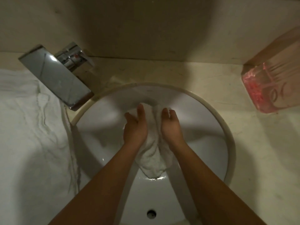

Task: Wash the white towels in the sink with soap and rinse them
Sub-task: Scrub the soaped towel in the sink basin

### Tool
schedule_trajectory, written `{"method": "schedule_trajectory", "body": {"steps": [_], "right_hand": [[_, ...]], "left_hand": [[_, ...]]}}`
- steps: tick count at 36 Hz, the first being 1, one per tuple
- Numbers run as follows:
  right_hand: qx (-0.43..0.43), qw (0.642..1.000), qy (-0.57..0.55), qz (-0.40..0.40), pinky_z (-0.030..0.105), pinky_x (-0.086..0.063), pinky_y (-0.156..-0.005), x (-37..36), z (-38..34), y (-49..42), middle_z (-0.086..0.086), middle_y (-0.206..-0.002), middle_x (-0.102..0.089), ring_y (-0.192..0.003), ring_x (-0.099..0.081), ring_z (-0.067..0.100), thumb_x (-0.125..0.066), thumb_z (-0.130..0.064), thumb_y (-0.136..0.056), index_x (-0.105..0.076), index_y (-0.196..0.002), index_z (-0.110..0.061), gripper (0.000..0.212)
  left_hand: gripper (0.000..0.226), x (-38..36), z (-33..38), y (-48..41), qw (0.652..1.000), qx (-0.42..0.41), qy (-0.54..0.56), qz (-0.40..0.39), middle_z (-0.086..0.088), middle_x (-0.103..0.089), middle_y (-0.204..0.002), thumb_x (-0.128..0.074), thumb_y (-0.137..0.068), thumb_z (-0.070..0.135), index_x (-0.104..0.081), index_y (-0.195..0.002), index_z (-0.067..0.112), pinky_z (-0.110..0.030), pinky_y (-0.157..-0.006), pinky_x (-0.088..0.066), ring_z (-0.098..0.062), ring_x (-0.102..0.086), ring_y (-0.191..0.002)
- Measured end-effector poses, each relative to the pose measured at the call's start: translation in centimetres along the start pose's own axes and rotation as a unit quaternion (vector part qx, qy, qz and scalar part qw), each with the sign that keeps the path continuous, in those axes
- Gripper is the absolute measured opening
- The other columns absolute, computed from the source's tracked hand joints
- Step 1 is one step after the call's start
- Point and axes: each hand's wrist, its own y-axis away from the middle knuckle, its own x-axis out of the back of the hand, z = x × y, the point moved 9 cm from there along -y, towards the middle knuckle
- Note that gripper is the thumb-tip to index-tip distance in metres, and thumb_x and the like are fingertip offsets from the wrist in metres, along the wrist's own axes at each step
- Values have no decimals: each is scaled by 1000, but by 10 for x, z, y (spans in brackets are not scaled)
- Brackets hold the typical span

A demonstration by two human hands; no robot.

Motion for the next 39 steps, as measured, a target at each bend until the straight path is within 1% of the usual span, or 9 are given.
{"method": "schedule_trajectory", "body": {"steps": [8, 12, 17, 23, 27, 31, 35, 37, 39], "right_hand": [[46, 998, -32, 38, 26, -48, -74, 3, -26, 14, -3, -87, -68, -78, -64, 5, -45, -45, -111, -63, -93, -18, 37], [-6, 996, -74, 50, 36, -50, -88, -2, -13, 19, 7, -102, -73, -97, -69, 23, -42, -42, -113, -66, -106, -12, 39], [61, 997, -54, 6, 19, -50, -79, -12, -15, 61, -8, -97, -68, -88, -65, 3, -42, -43, -113, -64, -106, -21, 32], [-42, 988, -124, 77, 51, -56, -101, 10, -11, 29, 7, -102, -75, -99, -72, 25, -43, -42, -113, -67, -103, -21, 33], [37, 996, -78, 6, 38, -54, -101, -6, -37, 78, 0, -115, -72, -107, -69, 15, -39, -45, -113, -68, -121, -20, 39], [39, 996, -64, 51, 43, -56, -99, 4, -43, 67, 2, -110, -73, -104, -70, 19, -40, -46, -113, -69, -114, -21, 38], [-75, 985, -154, 24, 49, -58, -92, 13, -26, 38, 18, -97, -73, -106, -70, 44, -51, -39, -108, -66, -98, -6, 37], [-58, 988, -142, 9, 42, -60, -87, 15, -33, 48, 13, -99, -75, -104, -72, 37, -46, -37, -112, -68, -106, -6, 38], [-17, 991, -136, -2, 41, -60, -92, 14, -44, 67, 6, -109, -76, -104, -73, 27, -40, -42, -114, -71, -118, -15, 41]], "left_hand": [[64, 1, 11, 21, 987, -100, 122, 8, -2, -69, -126, -22, -114, 50, -68, -134, 11, -25, -101, -39, -19, -61, -127], [56, 7, 29, 31, 981, -173, 75, 40, -8, -72, -124, -29, -115, 39, -72, -124, 4, -21, -94, -41, -19, -63, -118], [71, 14, 28, 15, 991, -108, 78, 16, -14, -75, -96, -20, -113, 55, -72, -95, 9, -33, -83, -48, -30, -72, -97], [56, -1, 48, 59, 983, -179, 38, -19, 5, -65, -89, -24, -116, 39, -70, -100, 12, -18, -73, -33, -14, -60, -91], [65, 26, 50, 32, 990, -100, 100, 21, 5, -61, -75, -21, -115, 49, -60, -76, 16, -24, -68, -39, -12, -58, -73], [70, 17, 36, 37, 988, -74, 132, -27, 0, -75, -92, -22, -112, 58, -71, -86, 16, -34, -90, -56, -22, -71, -95], [58, 1, 40, 70, 981, -145, 97, -90, 13, -71, -89, -21, -113, 50, -71, -104, 21, -7, -68, -47, -3, -69, -92], [62, 13, 49, 70, 980, -152, 108, -65, 14, -71, -80, -20, -114, 50, -72, -98, 20, -4, -63, -45, 1, -69, -84], [68, 31, 52, 56, 982, -115, 151, -17, 8, -74, -87, -18, -112, 56, -73, -100, 18, -19, -83, -53, -11, -73, -95]]}}
